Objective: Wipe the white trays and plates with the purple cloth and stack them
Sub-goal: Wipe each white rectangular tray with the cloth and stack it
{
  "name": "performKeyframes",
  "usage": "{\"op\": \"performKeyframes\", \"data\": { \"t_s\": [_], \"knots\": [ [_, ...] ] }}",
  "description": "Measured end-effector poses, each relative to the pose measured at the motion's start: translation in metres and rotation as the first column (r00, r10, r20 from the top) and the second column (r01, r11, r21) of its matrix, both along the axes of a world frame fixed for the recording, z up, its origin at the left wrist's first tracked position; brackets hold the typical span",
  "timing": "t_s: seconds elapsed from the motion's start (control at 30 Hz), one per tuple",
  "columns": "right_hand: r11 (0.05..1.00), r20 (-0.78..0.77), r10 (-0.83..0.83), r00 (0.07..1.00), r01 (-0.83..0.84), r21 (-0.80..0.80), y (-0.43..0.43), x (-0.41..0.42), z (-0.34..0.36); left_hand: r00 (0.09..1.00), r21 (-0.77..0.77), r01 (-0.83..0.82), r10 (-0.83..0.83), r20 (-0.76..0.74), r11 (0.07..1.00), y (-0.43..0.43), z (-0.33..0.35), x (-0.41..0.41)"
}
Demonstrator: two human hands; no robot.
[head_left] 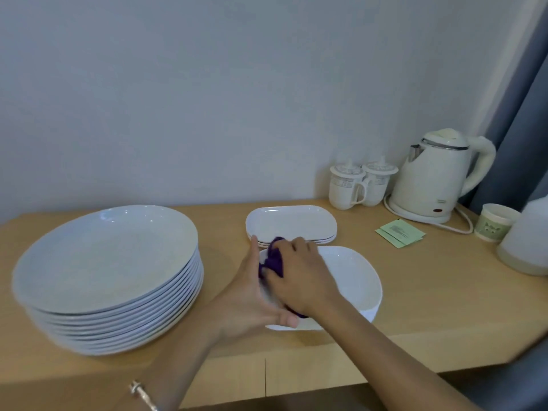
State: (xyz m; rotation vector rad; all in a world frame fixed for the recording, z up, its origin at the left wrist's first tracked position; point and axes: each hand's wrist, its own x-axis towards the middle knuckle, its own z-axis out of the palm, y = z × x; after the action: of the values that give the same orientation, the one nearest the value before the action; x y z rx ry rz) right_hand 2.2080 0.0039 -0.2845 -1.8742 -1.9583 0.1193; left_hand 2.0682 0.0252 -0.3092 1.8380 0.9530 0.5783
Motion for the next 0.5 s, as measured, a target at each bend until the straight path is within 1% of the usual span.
{"op": "performKeyframes", "data": {
  "t_s": [0.07,0.17,0.27,0.33,0.4,0.5],
  "knots": [
    [0.995,-0.028,0.097,0.995,-0.097,-0.02,0.002,-0.008,0.003,0.999,0.027,-0.014,0.015,-0.039,1.0,0.001,0.0,0.0],
    [0.976,-0.161,0.208,0.965,-0.216,-0.037,-0.003,0.002,0.012,0.997,0.06,-0.041,0.045,-0.067,0.997,0.004,-0.003,-0.001],
    [0.956,-0.231,0.269,0.935,-0.289,-0.054,-0.012,0.018,0.013,0.996,0.111,-0.071,0.075,-0.038,0.991,0.003,-0.008,-0.002],
    [0.955,-0.239,0.274,0.932,-0.294,-0.049,-0.014,0.028,0.009,0.996,0.144,-0.068,0.075,-0.042,0.987,0.002,-0.009,-0.001],
    [0.953,-0.219,0.285,0.933,-0.3,-0.036,-0.011,0.031,0.008,0.997,0.144,-0.058,0.065,-0.048,0.988,-0.001,-0.007,-0.001],
    [0.953,-0.127,0.299,0.946,-0.303,-0.011,-0.005,0.023,0.011,0.995,0.132,-0.078,0.087,-0.059,0.988,-0.006,-0.002,-0.002]
  ]
}}
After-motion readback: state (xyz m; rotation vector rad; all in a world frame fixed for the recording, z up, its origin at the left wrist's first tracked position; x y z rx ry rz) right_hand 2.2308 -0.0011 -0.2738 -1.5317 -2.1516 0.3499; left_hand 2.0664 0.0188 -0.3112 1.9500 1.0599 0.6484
